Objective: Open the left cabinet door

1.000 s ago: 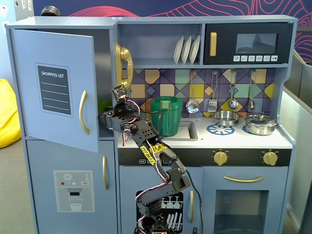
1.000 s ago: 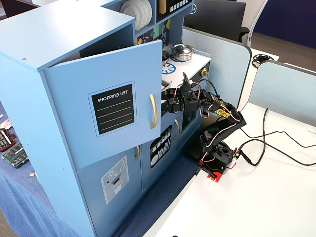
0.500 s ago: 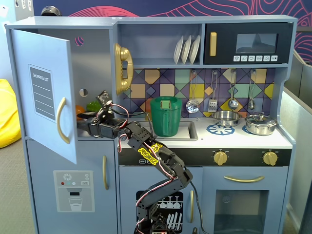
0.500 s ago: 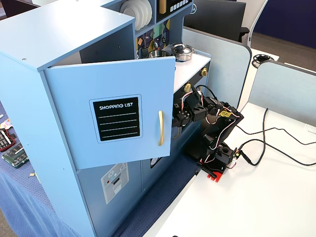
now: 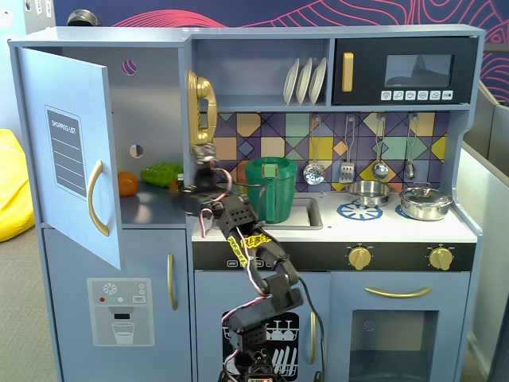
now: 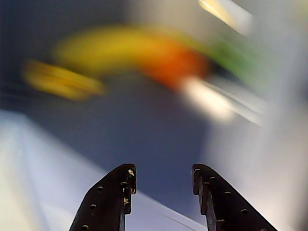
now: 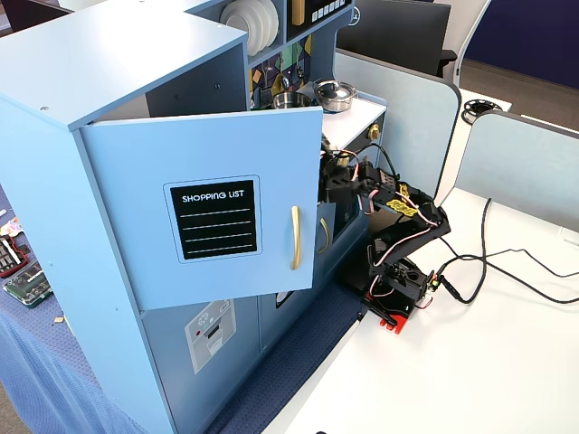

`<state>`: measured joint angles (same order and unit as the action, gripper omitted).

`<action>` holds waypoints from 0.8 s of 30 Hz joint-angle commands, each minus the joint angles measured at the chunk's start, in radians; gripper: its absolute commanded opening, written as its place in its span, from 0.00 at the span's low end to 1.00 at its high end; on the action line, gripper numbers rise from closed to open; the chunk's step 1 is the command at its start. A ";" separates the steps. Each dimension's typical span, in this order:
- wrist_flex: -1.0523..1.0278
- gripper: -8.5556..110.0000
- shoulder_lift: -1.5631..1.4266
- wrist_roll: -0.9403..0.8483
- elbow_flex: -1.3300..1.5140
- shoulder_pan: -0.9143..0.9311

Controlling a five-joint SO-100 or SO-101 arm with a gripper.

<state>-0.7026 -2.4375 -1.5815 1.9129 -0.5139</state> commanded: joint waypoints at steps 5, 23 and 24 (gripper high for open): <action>-0.069 0.08 -0.086 0.002 0.250 0.324; -0.278 0.07 -0.531 0.110 0.900 0.502; -0.291 0.07 -0.548 0.121 0.920 0.512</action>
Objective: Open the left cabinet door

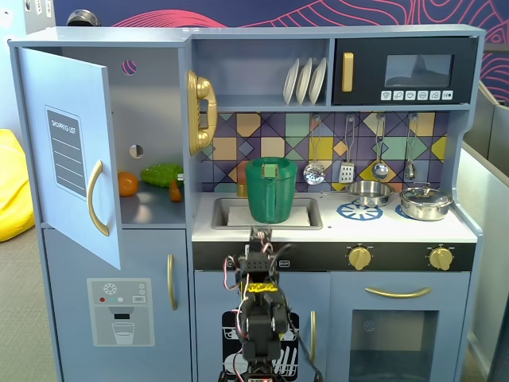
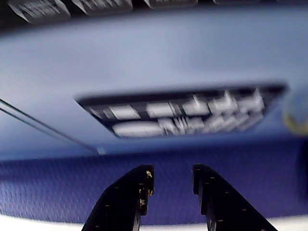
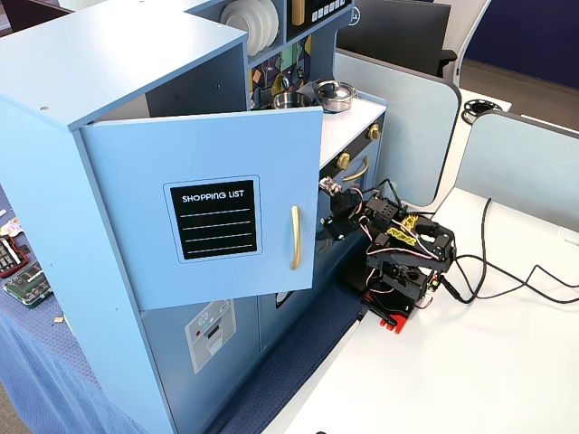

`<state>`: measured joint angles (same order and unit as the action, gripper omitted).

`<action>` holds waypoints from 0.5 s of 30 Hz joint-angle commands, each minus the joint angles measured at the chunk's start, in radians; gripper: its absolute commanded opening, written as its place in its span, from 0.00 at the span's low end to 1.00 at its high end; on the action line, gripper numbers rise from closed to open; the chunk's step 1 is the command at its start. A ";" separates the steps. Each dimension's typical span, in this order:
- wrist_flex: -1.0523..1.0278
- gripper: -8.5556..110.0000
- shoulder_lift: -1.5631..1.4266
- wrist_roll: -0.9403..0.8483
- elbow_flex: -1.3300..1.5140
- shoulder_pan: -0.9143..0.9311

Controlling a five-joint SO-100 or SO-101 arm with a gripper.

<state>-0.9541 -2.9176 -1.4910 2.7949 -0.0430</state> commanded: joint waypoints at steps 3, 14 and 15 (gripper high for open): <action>-0.091 0.07 -0.107 0.028 0.091 0.055; -0.339 0.07 -0.196 0.020 0.202 0.100; -0.379 0.07 -0.202 0.015 0.202 0.101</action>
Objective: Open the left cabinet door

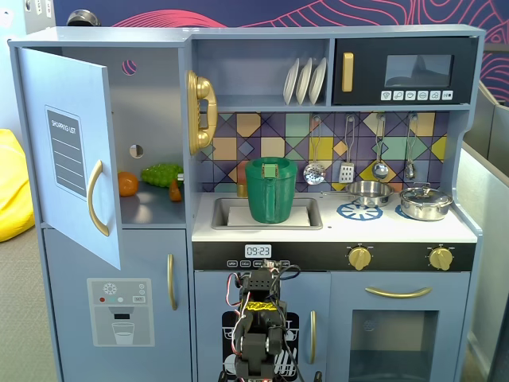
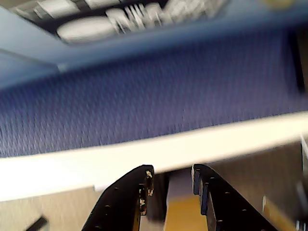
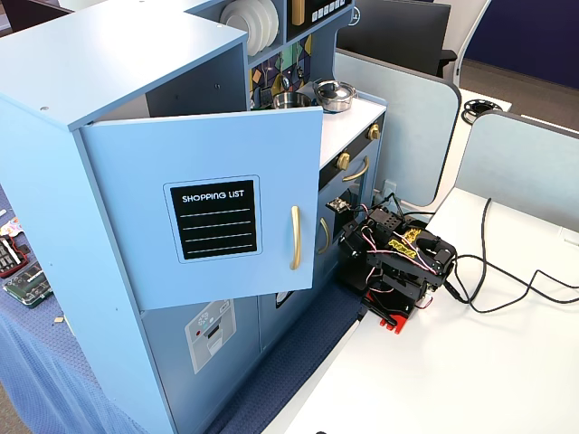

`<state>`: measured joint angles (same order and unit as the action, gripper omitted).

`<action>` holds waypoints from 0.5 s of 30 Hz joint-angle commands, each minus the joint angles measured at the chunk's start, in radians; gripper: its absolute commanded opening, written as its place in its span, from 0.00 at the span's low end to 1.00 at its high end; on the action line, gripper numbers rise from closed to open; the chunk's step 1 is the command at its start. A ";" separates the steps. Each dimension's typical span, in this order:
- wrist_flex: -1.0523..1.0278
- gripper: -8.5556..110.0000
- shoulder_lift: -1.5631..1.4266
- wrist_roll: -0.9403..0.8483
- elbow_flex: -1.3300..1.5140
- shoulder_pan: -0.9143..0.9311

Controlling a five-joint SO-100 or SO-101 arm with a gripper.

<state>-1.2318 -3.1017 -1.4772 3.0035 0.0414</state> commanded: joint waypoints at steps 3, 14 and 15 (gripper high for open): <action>-0.204 0.07 -0.054 -0.025 -0.006 0.023; -0.301 0.07 -0.077 -0.048 -0.006 0.005; -0.301 0.07 -0.077 -0.063 -0.006 -0.002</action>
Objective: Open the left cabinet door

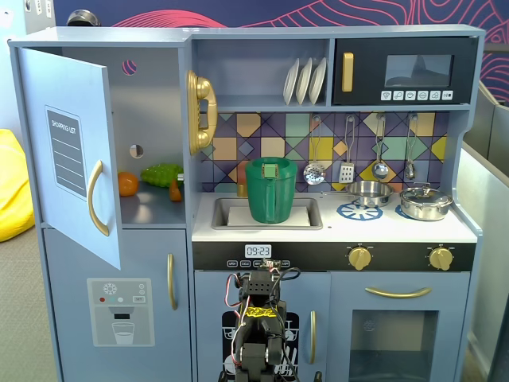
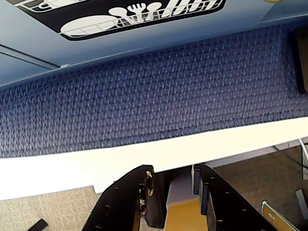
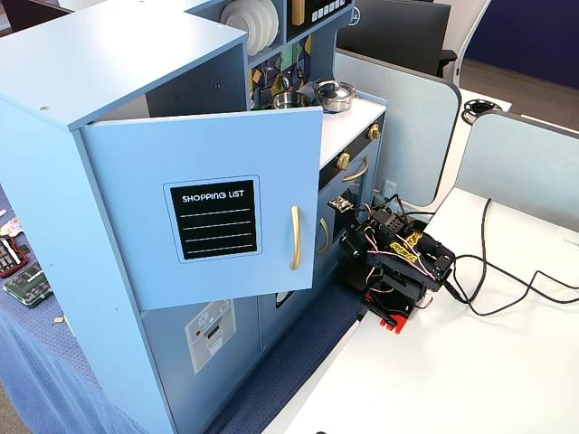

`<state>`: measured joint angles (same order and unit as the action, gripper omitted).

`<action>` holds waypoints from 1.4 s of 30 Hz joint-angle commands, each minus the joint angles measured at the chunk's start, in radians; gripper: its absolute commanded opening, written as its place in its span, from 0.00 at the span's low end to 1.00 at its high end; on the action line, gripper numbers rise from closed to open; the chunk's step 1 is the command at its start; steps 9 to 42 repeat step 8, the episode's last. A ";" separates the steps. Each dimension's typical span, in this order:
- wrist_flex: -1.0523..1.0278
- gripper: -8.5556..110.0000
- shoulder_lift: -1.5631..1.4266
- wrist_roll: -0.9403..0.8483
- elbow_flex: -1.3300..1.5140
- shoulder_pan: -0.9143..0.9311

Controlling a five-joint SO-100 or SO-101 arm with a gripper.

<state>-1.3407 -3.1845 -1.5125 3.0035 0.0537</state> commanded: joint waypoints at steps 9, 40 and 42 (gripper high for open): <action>-0.192 0.08 0.006 -0.029 -0.006 -0.084; -0.192 0.08 0.006 -0.029 -0.006 -0.084; -0.192 0.08 0.006 -0.029 -0.006 -0.084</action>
